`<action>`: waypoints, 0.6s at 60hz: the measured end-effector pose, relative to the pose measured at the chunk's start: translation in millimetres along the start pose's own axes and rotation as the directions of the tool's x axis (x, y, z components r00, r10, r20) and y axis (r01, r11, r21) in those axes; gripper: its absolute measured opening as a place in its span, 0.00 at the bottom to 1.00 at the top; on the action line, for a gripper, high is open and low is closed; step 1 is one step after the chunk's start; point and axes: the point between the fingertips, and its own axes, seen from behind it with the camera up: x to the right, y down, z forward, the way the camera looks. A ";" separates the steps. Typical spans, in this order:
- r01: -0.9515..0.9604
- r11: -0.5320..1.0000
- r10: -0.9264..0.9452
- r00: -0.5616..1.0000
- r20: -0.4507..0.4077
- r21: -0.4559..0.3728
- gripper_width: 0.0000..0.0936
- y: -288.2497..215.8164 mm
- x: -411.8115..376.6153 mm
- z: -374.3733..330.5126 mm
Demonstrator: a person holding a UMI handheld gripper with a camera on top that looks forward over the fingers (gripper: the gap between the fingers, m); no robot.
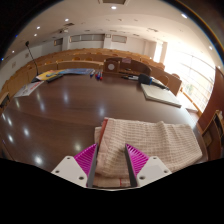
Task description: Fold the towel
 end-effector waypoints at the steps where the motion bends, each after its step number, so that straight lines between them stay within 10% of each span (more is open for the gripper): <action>1: 0.003 1.000 -0.003 1.000 0.008 -0.002 0.47 0.2 -1.1 -3.0; 5: 0.043 0.999 -0.043 0.999 -0.031 0.000 0.08 -3.0 9.7 -2.4; 14: 0.031 0.999 -0.031 1.000 -0.002 -0.009 0.06 -2.7 5.2 -1.5; 36: -0.322 0.946 0.269 0.838 0.474 0.032 0.05 -109.7 -42.3 -115.4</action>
